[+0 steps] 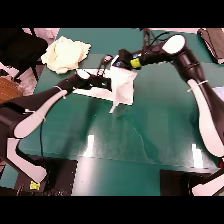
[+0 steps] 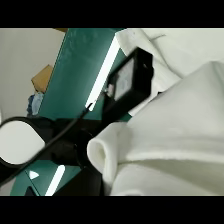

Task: Fold the shirts.

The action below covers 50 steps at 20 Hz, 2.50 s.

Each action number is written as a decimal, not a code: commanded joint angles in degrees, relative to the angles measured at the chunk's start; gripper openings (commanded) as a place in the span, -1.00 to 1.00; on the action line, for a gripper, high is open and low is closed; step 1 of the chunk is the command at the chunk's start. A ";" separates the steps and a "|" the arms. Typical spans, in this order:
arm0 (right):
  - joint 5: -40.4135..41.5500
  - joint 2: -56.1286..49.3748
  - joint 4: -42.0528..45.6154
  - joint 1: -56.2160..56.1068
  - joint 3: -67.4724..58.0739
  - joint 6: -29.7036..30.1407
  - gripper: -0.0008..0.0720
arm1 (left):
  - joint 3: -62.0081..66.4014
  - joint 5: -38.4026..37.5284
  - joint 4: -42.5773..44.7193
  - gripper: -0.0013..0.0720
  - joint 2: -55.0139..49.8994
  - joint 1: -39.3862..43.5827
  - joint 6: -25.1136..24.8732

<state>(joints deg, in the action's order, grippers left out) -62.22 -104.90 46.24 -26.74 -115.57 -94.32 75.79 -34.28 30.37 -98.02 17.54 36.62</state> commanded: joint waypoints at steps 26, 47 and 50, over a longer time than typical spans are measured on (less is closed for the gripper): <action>13.14 -8.79 -30.82 5.88 13.33 17.49 0.09 | -3.19 -18.86 26.45 -0.90 24.57 -20.98 18.88; 11.45 -9.62 -15.65 6.84 21.81 11.65 0.86 | -5.49 -18.82 26.45 -0.90 24.63 -20.98 18.88; 11.04 -14.84 -15.63 4.90 14.05 8.26 0.85 | -5.49 -19.10 26.23 -0.90 24.63 -20.98 18.93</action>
<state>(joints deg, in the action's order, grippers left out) -51.13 -115.66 30.20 -19.92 -95.64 -83.26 70.32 -53.30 56.80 -73.43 -3.42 55.53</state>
